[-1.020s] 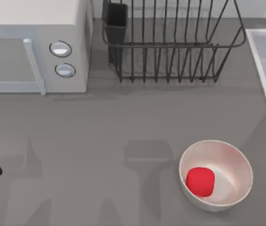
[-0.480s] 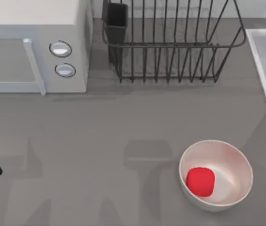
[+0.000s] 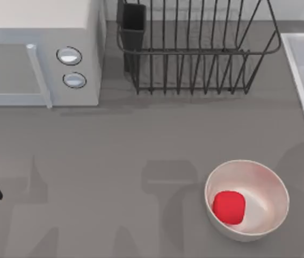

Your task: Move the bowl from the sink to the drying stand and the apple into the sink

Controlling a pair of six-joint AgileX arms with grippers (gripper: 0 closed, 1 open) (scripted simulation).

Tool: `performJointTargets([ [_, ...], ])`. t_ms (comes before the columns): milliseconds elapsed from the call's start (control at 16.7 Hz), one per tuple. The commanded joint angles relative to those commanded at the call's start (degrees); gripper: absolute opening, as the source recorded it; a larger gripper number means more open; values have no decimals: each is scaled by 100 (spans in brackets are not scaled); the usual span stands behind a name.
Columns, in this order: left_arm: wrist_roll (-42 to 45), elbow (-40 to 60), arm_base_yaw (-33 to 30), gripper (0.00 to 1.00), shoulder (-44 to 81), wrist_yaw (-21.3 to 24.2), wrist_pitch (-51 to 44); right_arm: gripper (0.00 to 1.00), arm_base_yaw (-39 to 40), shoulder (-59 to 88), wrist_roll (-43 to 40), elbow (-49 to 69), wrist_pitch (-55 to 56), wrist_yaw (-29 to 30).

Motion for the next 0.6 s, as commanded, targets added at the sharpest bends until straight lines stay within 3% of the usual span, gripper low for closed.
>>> performJointTargets([
  [300, 0, 0, 0, 100, 0, 0, 0, 0, -783, -2380, -832, -1127, -1216, -78],
  [600, 0, 0, 0, 100, 0, 0, 0, 0, -1267, -3570, -1346, -1765, -1900, -146],
])
